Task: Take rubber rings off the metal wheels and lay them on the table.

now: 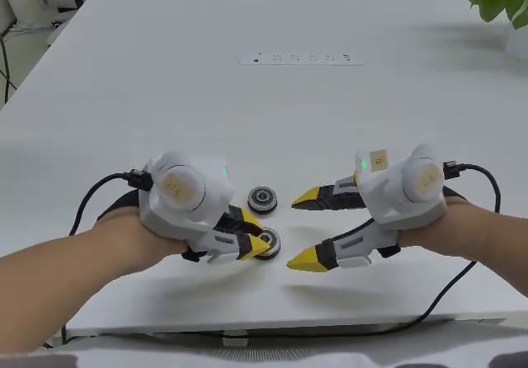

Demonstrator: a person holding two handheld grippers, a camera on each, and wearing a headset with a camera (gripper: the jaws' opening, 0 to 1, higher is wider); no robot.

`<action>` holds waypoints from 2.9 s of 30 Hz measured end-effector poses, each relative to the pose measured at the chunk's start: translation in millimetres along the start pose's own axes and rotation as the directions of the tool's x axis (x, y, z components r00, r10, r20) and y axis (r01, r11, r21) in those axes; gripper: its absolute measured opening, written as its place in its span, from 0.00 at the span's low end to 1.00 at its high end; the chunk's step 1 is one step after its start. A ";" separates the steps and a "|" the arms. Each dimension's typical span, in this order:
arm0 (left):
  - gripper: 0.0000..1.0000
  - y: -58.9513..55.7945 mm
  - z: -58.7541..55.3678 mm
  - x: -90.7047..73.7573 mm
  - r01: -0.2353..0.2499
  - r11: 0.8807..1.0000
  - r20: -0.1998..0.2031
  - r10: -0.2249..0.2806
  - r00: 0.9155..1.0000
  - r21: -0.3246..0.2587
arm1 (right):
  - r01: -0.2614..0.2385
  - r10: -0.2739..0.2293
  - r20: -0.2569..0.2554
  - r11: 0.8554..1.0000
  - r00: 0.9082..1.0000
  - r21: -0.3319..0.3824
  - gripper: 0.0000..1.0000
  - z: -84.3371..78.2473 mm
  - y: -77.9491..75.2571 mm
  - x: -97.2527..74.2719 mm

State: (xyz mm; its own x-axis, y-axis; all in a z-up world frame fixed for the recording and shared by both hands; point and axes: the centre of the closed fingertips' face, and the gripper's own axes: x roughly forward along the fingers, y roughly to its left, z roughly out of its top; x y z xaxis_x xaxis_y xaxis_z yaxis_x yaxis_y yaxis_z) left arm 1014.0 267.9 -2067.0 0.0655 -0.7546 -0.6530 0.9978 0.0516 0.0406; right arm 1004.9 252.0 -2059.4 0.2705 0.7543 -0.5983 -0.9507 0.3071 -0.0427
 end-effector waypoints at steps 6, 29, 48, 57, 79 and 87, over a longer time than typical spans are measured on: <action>0.08 -0.1 -0.2 -0.1 0.003 1.000 0.002 -0.003 1.000 0.002 | 0.007 -0.007 -0.006 1.000 1.000 0.001 0.48 -1.3 -2.6 0.4; 0.08 0.7 -0.5 -0.5 -0.002 1.000 0.010 0.002 1.000 0.005 | -0.027 0.027 -0.024 0.999 0.999 0.021 0.41 -2.2 -1.2 14.7; 0.08 1.0 -0.1 -0.2 -0.006 1.000 0.014 0.006 1.000 0.002 | -0.050 0.052 -0.031 0.998 0.998 0.046 0.33 -2.2 4.4 29.5; 0.08 1.0 -0.3 -0.2 -0.008 1.000 0.015 0.008 1.000 0.000 | -0.032 0.033 -0.019 0.996 0.999 0.083 0.28 -4.0 0.8 30.5; 0.08 0.3 -0.4 -0.4 -0.015 1.000 0.015 0.015 1.000 -0.002 | -0.030 0.032 -0.020 0.995 0.999 0.092 0.21 -7.1 2.9 30.4; 0.08 -0.1 -0.3 -0.4 -0.017 1.000 0.015 0.017 1.000 -0.004 | -0.028 0.030 -0.021 0.995 0.999 0.094 0.20 -8.0 3.3 28.9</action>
State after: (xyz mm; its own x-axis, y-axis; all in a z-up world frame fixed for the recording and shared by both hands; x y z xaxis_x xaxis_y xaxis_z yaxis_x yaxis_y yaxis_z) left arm 1013.9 268.4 -2067.0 0.0823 -0.7631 -0.6410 0.9966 0.0665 0.0488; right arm 1008.4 270.2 -2083.2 0.2386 0.7509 -0.6158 -0.9394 0.3392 0.0496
